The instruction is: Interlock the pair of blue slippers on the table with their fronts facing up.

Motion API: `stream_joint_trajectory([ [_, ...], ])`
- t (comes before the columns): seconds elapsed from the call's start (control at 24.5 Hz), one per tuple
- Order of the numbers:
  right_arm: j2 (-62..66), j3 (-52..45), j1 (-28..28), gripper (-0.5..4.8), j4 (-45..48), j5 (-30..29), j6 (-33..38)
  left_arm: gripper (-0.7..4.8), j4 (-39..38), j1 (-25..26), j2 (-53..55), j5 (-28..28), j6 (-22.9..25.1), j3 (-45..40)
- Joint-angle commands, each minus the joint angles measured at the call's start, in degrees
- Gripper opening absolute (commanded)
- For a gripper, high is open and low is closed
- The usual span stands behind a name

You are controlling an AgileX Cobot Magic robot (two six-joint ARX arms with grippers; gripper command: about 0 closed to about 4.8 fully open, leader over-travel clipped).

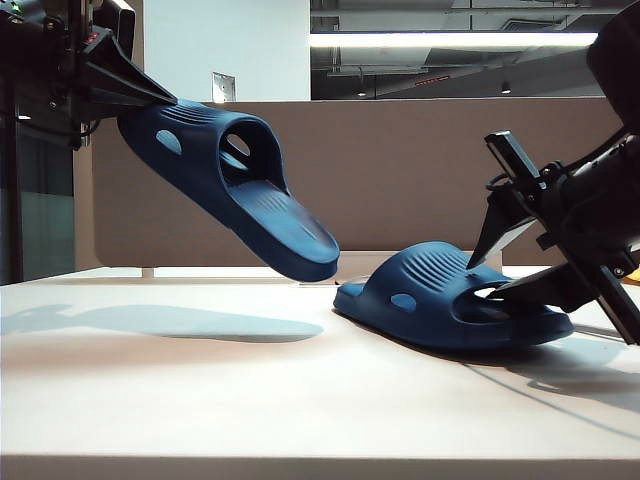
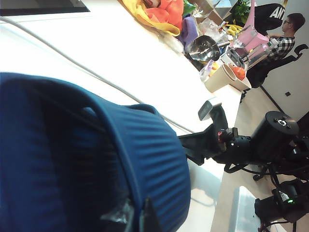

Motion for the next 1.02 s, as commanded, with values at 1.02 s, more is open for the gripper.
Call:
stream_joint_trajectory([
  [1.02, -12.79, -0.39, -8.94, -0.01, 3.5, -22.58, -0.37, -0.06, 0.72, 7.45, 0.52, -1.4, 1.36, -0.15],
])
